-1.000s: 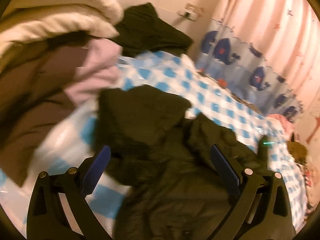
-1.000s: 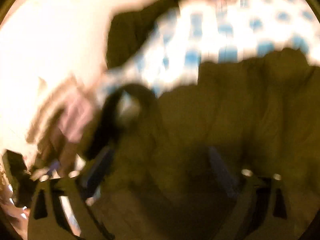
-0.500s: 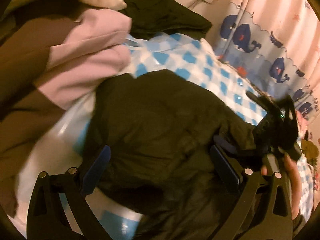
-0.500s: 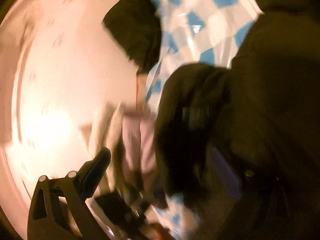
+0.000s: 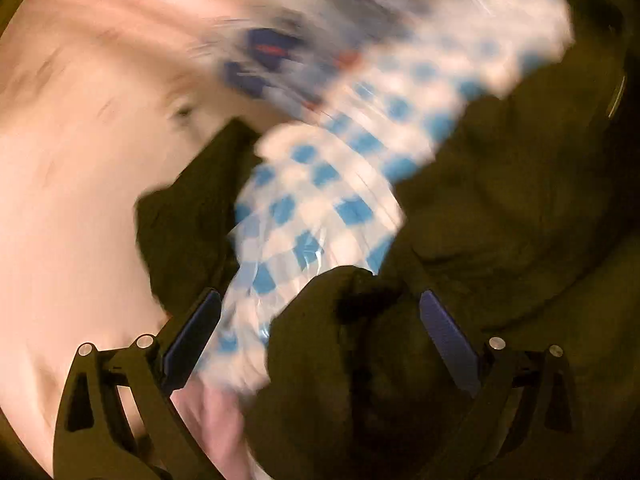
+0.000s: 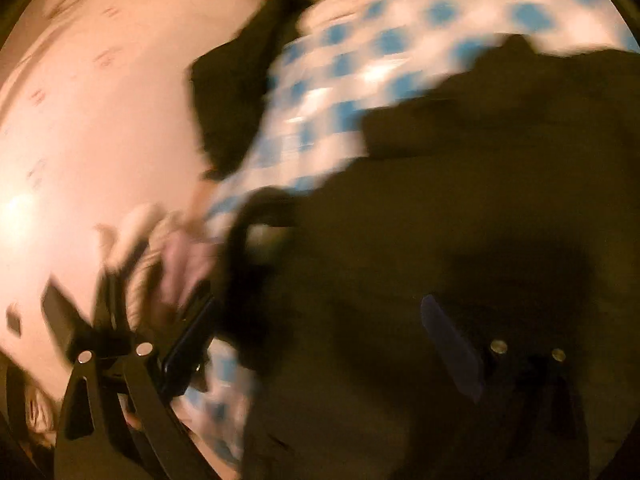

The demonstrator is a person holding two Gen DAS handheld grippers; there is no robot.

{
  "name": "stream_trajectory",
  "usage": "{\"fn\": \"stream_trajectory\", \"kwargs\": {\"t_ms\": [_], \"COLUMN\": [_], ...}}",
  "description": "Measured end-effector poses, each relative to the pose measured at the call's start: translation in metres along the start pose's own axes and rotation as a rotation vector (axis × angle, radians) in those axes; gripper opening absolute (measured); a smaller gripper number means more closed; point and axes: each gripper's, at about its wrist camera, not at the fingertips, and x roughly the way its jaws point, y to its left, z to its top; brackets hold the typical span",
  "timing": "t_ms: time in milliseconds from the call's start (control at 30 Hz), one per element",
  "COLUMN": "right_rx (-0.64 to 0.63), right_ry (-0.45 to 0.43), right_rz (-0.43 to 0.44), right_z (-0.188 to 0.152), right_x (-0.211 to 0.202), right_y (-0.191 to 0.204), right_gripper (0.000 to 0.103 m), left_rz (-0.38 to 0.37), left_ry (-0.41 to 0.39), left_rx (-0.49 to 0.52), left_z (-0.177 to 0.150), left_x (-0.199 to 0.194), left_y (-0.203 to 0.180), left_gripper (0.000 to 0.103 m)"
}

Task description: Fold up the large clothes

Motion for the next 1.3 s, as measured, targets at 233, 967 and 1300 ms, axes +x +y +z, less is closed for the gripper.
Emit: {"fn": "stream_trajectory", "kwargs": {"t_ms": [233, 967, 1300], "right_rx": [0.077, -0.725, -0.612], "right_ry": [-0.016, 0.019, 0.074], "right_rz": [0.088, -0.309, -0.528], "right_z": [0.004, -0.06, -0.025], "right_x": [-0.022, 0.087, 0.158], "right_y": [-0.056, 0.126, 0.099], "right_gripper": [0.096, 0.096, 0.034], "left_rz": [-0.108, -0.338, -0.432], "left_ry": [0.323, -0.038, -0.171], "left_rx": [0.404, -0.862, -1.045], "left_z": [0.029, -0.076, -0.128], "left_x": [0.095, -0.039, -0.06], "left_y": [-0.022, 0.151, 0.179], "left_gripper": [0.096, 0.005, 0.006]}}
